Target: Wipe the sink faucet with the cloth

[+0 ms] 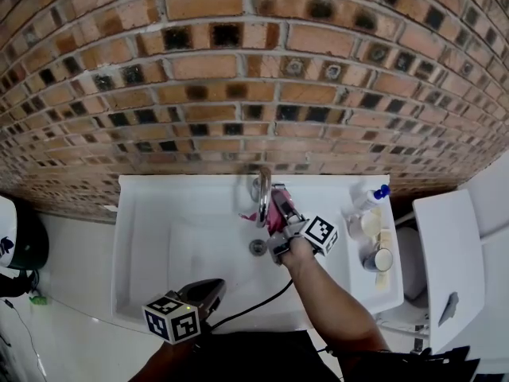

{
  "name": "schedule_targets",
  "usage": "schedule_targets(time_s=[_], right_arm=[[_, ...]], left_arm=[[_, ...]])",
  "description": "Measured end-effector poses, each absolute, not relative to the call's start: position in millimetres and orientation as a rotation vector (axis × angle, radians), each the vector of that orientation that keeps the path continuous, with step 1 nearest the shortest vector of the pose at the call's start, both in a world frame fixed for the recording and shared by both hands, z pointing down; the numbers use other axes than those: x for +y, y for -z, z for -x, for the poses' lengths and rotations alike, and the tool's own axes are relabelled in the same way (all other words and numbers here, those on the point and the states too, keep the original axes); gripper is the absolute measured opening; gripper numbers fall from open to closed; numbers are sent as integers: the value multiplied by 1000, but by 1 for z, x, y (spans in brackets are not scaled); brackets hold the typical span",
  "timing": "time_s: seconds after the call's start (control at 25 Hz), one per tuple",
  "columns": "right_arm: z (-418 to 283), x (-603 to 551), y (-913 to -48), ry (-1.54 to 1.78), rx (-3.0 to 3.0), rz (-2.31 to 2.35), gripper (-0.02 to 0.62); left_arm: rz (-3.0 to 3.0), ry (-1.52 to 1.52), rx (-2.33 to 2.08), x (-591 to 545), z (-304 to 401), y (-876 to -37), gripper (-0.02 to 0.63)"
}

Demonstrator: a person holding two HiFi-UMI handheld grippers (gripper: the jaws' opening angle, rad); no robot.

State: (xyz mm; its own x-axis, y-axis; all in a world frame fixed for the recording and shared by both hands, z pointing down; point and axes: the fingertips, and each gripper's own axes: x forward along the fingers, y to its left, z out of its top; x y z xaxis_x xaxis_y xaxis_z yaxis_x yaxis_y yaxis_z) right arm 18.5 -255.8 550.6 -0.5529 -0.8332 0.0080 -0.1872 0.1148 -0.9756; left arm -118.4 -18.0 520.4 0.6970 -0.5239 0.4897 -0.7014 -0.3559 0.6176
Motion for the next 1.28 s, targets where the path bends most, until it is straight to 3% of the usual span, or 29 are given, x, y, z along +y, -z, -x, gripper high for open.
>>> schedule_targets(time_s=[0.36,0.88,1.28], right_arm=[[1,-225,-517,1356,2127,867,126],[20,-239,-637,1686,1885,1089,126],[30,-268,-644,1664,1874,1088,126]], left_arm=[[-2074,-259,-903,-11,103,-516,3],[-1980,-248,-1056,5,136,-519,3],[-1941,-239,-1090,1,148,-527,3]])
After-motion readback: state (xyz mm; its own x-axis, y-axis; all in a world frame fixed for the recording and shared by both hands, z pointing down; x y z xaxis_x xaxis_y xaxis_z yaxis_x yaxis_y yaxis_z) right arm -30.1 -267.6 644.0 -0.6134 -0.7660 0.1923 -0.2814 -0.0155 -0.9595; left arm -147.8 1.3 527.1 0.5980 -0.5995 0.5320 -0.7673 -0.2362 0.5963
